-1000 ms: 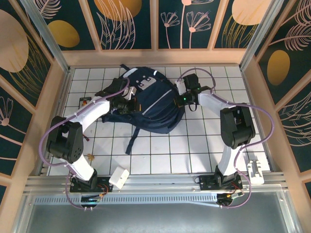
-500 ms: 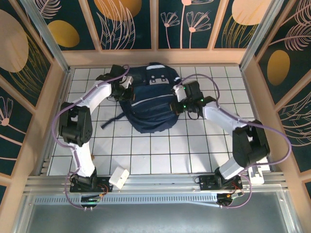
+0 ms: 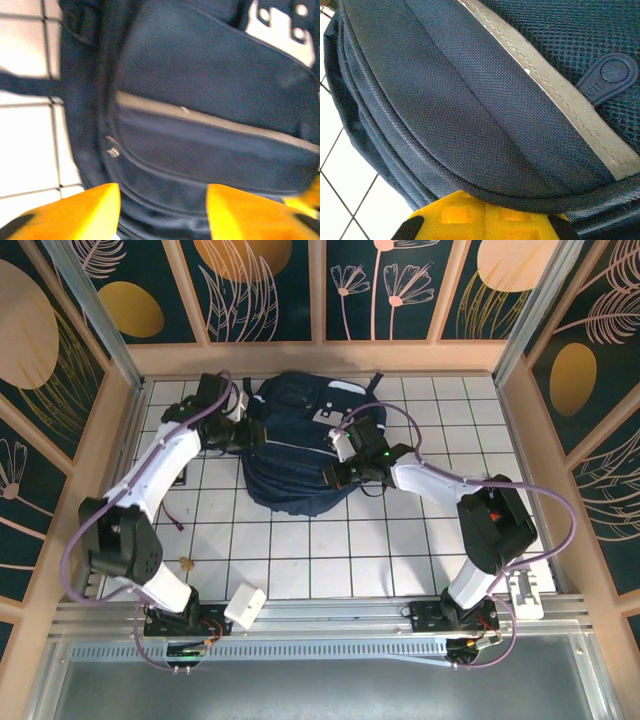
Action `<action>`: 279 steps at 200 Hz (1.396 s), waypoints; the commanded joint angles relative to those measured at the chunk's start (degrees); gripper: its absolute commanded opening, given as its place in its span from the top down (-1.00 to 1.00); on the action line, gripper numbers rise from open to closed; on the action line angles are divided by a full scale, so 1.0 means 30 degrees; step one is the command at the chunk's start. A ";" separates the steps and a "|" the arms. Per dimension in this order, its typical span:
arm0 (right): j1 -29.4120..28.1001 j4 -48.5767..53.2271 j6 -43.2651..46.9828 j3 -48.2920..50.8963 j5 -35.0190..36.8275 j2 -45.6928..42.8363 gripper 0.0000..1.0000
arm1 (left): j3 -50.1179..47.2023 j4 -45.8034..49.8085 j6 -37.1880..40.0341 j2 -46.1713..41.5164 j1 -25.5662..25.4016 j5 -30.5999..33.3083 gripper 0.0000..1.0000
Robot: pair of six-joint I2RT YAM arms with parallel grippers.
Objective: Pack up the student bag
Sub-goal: Zip the student bag at the top-center of the table.
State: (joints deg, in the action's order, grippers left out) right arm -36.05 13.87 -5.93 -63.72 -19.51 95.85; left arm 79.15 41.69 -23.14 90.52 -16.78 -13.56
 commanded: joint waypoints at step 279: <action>-0.3393 0.2643 0.2377 -0.3280 0.6022 0.2378 1.00 | -0.9186 -0.7457 -1.0375 -0.1049 -0.0649 0.3760 1.00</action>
State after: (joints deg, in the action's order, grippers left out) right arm -49.67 15.29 -5.13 -72.05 -7.05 102.59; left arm 56.23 16.21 -60.58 88.38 -21.87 -7.20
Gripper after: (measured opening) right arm 0.038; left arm 0.048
